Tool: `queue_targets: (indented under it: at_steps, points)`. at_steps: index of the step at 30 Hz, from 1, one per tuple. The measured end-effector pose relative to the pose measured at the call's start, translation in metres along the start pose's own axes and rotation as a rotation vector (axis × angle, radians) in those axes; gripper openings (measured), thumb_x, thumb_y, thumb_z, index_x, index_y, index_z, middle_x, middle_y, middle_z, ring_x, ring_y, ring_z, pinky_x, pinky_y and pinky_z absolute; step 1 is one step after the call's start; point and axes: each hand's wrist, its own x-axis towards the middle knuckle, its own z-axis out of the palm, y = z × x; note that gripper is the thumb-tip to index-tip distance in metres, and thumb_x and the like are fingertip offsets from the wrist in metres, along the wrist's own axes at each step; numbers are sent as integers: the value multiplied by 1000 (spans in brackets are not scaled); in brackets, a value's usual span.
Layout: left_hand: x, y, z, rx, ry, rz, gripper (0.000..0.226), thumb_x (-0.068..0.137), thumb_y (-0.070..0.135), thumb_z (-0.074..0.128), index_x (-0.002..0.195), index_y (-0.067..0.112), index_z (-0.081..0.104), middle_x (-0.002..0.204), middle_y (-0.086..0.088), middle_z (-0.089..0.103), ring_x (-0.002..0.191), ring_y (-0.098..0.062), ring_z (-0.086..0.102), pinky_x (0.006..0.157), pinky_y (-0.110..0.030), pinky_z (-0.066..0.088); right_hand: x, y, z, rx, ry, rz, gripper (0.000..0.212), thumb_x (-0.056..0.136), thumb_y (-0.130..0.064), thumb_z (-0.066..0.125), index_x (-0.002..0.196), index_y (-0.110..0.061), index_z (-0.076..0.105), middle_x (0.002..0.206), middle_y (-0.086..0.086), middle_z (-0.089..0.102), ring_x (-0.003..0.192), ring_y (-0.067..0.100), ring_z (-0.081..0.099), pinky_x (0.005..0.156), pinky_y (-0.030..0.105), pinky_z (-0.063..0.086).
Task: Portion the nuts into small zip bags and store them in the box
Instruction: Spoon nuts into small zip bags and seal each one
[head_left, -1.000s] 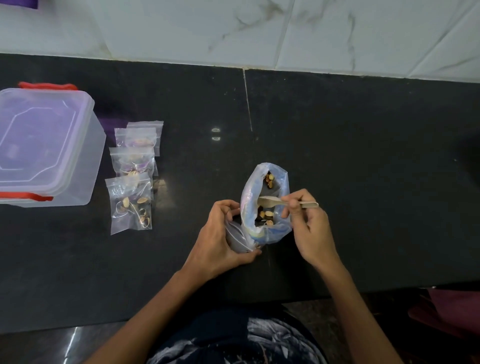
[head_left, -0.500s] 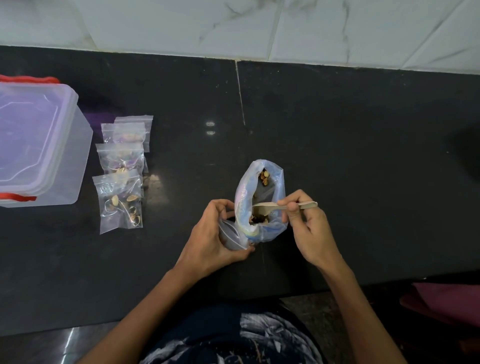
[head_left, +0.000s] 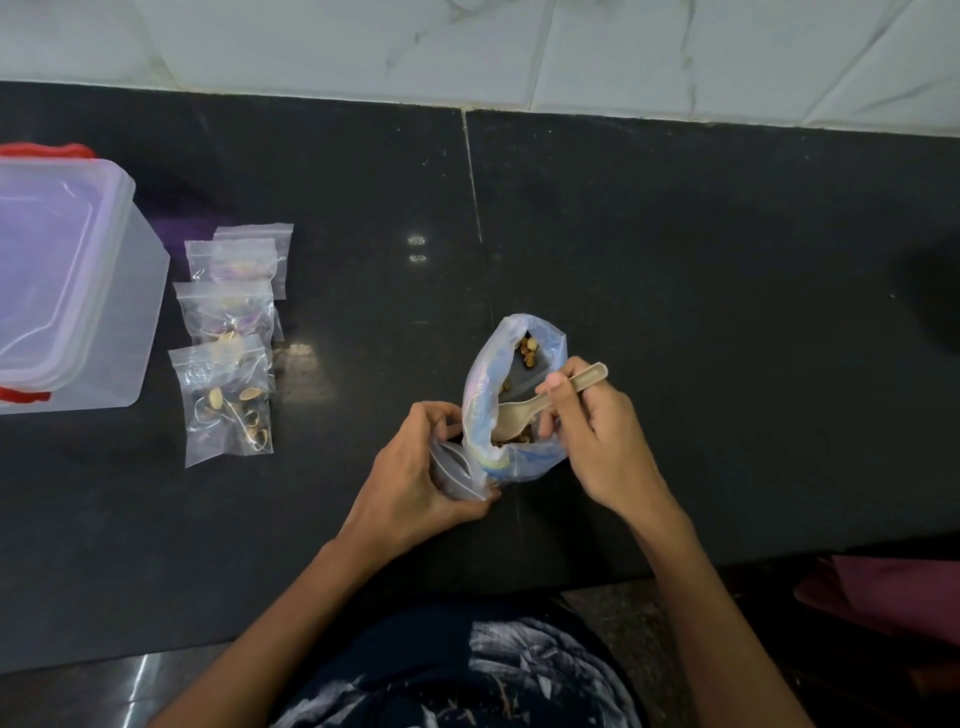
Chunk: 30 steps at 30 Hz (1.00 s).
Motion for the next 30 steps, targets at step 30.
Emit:
queue_targets:
  at_steps: [30]
  points:
    - [-2,7,9,12,162,70,58,54,52,85,92,22,53,92,13,65,81,-5,66,65,-27,56,41,-5,7,73,-228,510,44,103,-36,31,73,-13,52,57,-2,51,42,4,43,52,22,39]
